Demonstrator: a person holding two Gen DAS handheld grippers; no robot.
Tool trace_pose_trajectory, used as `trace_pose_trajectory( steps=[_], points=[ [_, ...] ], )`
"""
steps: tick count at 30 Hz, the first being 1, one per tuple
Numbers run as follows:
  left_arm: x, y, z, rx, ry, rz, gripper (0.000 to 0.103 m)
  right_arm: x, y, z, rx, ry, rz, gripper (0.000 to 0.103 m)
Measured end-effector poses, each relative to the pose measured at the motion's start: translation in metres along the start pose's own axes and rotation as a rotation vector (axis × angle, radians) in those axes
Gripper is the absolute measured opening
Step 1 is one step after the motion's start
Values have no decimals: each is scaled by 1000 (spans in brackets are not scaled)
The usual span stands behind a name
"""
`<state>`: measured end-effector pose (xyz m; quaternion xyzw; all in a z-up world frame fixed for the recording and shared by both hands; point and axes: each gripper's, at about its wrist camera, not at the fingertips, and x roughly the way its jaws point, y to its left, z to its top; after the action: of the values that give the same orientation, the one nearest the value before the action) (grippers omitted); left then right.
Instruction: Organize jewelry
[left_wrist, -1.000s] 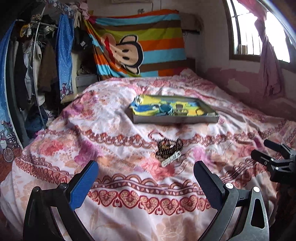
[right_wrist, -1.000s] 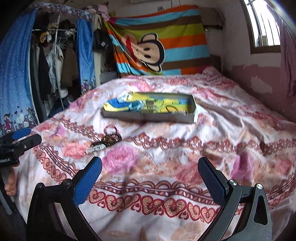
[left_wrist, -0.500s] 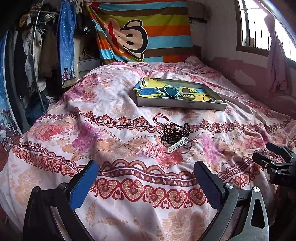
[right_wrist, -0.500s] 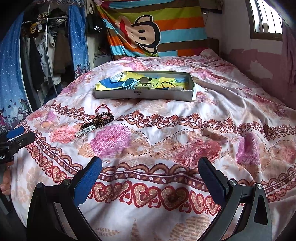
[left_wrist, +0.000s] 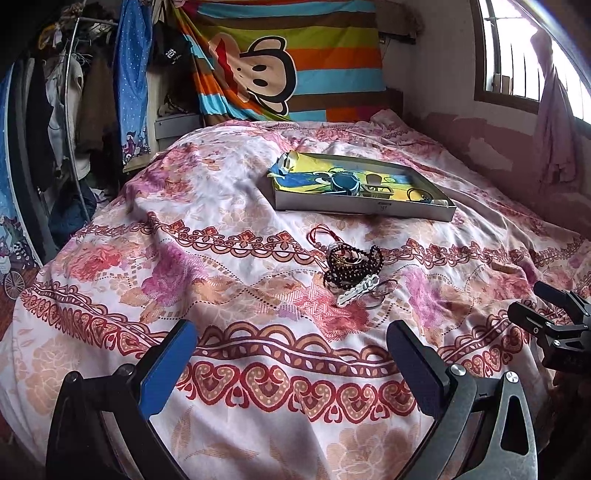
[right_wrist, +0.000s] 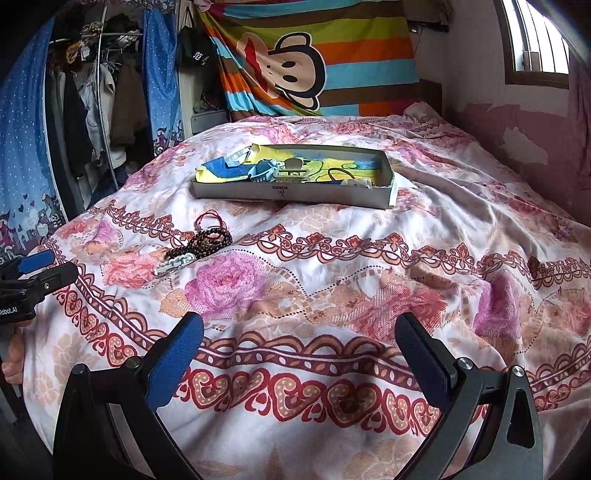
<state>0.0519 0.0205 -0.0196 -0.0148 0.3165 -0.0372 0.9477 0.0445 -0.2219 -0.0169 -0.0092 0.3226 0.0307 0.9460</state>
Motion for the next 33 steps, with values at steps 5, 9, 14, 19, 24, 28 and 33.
trace_pose_trajectory(
  steps=[5, 9, 14, 19, 24, 28, 33],
  points=[
    [5, 2, 5, -6, 1, -7, 103, 1, 1, 3, -7, -11, 7, 102],
    [8, 2, 6, -9, 9, -11, 103, 5, 5, 6, -19, -12, 18, 102],
    [11, 0, 7, 0, 12, -15, 103, 10, 11, 9, -46, -15, 23, 102],
    [16, -3, 11, 14, 14, -19, 103, 16, 16, 12, -79, -16, 11, 102],
    [19, -2, 14, 11, 16, -24, 103, 20, 17, 16, -80, -13, 20, 102],
    [21, 0, 16, 4, 18, -33, 103, 24, 17, 18, -78, -10, 27, 102],
    [26, 1, 21, 4, 27, -44, 103, 29, 17, 22, -79, -4, 33, 102]
  ],
)
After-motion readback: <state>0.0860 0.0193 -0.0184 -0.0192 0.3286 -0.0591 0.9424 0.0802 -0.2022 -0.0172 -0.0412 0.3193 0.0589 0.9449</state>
